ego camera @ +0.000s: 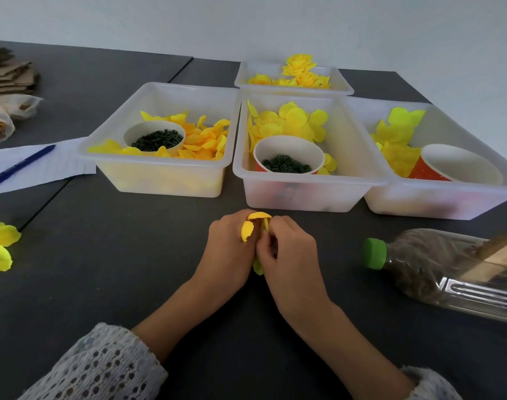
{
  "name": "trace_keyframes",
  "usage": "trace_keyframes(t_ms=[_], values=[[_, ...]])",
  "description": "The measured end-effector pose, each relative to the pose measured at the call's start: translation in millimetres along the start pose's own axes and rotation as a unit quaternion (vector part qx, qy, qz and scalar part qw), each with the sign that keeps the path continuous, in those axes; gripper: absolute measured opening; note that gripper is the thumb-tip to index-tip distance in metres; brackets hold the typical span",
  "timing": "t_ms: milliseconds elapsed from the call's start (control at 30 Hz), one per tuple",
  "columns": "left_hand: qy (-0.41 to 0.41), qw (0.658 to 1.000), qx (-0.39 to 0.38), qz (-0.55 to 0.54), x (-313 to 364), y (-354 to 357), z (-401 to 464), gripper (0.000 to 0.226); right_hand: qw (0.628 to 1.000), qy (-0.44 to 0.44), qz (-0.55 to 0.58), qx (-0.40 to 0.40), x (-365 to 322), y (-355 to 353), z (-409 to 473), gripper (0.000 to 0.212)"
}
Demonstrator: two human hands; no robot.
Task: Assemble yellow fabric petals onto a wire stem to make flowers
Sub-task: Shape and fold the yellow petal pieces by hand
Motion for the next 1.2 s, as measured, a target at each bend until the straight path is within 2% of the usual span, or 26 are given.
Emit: trace_keyframes(t_ms=[100, 167, 200, 267, 467, 567, 667, 767, 967, 1067, 1200], values=[[-0.016, 0.999, 0.012, -0.026, -1.8, 0.3, -1.1, 0.01, 1.0, 0.002, 0.004, 0.008, 0.6, -1.4, 0.4, 0.007], [-0.074, 0.986, 0.03, -0.145, -13.1, -2.9, 0.6, 0.017, 1.0, -0.011, 0.013, 0.002, -2.9, -0.4, -3.0, 0.012], [-0.118, 0.969, 0.04, -0.213, -22.4, -3.2, 1.6, 0.024, 1.0, -0.026, 0.015, -0.007, -6.7, 1.8, -6.5, 0.014], [-0.168, 0.944, 0.046, -0.281, -33.6, -1.5, 1.1, 0.032, 0.999, -0.044, 0.017, -0.012, -12.4, 3.6, -13.4, 0.017], [-0.109, 0.932, 0.001, -0.345, -23.0, 3.2, 0.6, 0.027, 0.979, 0.108, 0.151, 0.082, 27.4, -15.8, -1.1, 0.023], [-0.074, 0.947, -0.015, -0.313, -19.2, -0.8, 2.1, 0.031, 0.974, 0.101, 0.17, 0.107, 30.9, -21.2, -0.1, 0.019], [-0.061, 0.96, -0.017, -0.274, -18.0, 0.3, 2.1, 0.01, 0.973, 0.097, 0.185, 0.096, 32.1, -19.1, 0.6, 0.015], [-0.063, 0.976, -0.01, -0.207, -14.5, -4.3, 4.8, 0.014, 0.974, 0.102, 0.186, 0.079, 32.5, -14.3, -0.7, 0.015], [-0.055, 0.975, 0.069, -0.204, -15.0, -19.3, -0.6, 0.012, 0.98, 0.101, 0.168, 0.026, 27.8, -1.5, -2.3, 0.017], [-0.008, 0.98, 0.095, -0.176, -10.9, -21.3, -2.1, 0.01, 0.981, 0.104, 0.165, 0.009, 27.0, 3.0, -1.7, 0.025], [0.073, 0.977, 0.125, -0.154, 0.0, -22.3, -6.1, 0.024, 0.973, 0.133, 0.186, 0.013, 29.5, 4.3, -0.9, 0.028]])
Point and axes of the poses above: each hand's wrist, its own z-axis towards the middle knuckle, its own y-axis out of the palm, x = y × z, the point moved 8 cm from there along z, towards the middle knuckle, and after that the axes turned 6 degrees about z, right-handed, at the moved point
